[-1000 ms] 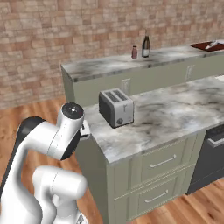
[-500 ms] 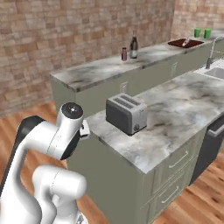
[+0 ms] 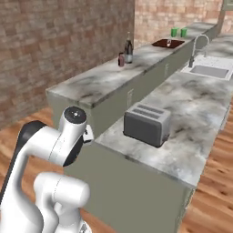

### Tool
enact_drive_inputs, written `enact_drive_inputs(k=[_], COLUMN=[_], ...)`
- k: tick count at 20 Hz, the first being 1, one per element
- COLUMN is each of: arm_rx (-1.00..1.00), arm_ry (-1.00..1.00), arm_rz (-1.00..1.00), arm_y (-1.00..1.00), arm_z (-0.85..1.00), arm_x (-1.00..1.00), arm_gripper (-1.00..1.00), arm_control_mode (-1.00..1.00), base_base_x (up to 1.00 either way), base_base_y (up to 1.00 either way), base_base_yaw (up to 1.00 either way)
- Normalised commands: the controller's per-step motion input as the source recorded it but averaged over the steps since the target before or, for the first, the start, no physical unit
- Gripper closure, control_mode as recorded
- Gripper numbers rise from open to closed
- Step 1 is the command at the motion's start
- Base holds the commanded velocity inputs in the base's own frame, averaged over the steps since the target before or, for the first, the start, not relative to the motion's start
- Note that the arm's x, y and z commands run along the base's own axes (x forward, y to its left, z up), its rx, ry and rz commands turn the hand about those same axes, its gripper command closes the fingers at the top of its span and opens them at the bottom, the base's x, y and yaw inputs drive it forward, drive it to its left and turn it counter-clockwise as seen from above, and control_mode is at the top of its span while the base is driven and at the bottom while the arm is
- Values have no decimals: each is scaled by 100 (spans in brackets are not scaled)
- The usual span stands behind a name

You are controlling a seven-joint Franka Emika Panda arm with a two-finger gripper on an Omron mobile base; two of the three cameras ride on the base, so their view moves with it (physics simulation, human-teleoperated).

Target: Place the drinks on the dining counter in a tight cluster.

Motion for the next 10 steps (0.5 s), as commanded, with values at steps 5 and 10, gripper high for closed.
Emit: enact_drive_inputs(k=[5, 10], arm_rx=[0, 0], arm_ry=[0, 0], arm_rz=[0, 0], arm_y=[0, 0], arm_z=[0, 0], arm_x=[0, 0], arm_gripper=[100, 100], arm_control_mode=[100, 100], base_base_x=[11, 9], base_base_y=[100, 100], base_base_yaw=[-49, -50])
